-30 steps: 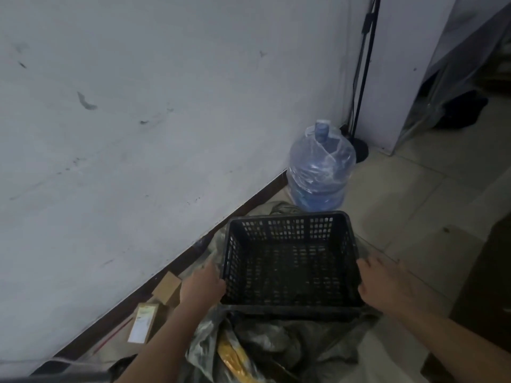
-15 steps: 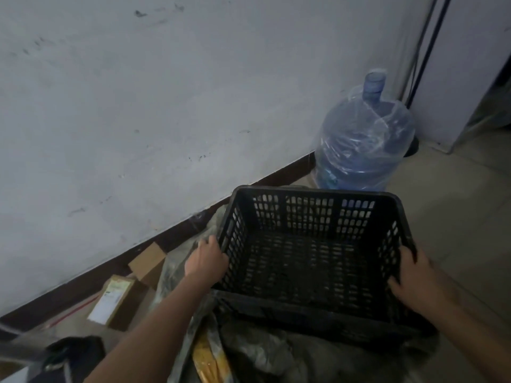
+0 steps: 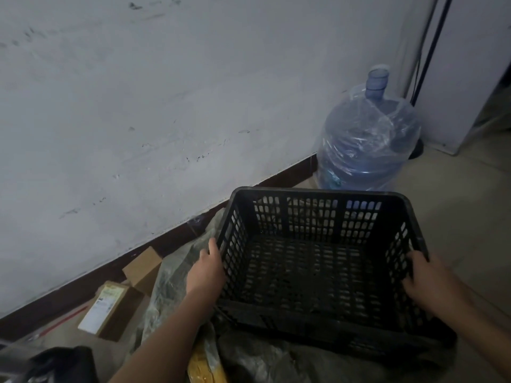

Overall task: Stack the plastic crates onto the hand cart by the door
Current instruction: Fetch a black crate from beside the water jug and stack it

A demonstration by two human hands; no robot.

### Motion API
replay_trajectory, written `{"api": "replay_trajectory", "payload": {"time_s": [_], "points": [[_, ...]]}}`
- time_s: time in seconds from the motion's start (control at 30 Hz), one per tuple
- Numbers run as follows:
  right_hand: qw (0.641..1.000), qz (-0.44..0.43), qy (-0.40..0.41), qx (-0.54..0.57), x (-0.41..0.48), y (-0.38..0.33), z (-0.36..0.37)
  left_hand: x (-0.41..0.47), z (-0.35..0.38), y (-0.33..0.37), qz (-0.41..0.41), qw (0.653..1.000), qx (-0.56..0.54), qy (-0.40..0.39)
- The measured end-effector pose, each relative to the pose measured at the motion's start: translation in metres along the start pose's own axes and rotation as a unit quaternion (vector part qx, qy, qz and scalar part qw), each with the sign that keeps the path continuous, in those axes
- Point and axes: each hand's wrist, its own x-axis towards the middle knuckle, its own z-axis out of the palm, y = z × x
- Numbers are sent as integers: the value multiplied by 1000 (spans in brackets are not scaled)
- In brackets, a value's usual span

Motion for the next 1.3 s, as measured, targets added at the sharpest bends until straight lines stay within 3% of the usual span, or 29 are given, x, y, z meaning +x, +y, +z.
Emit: {"api": "replay_trajectory", "payload": {"time_s": [0.6,0.73,0.97,1.1,1.3], "points": [[999,-16,9,-38,-8,-5,-9,1,7,-8,13,992,-106,72],[1000,8,6,-6,-12,-10,-10,2,10,-13,-32,984,-157,83],[997,41,60,39,-14,-12,-14,6,10,-18,-39,985,-150,70],[997,54,46,27,-15,-13,-15,7,6,-16,-44,986,-150,66],[999,39,35,13,-10,-10,-24,2,-23,0,-69,995,-46,52]]}}
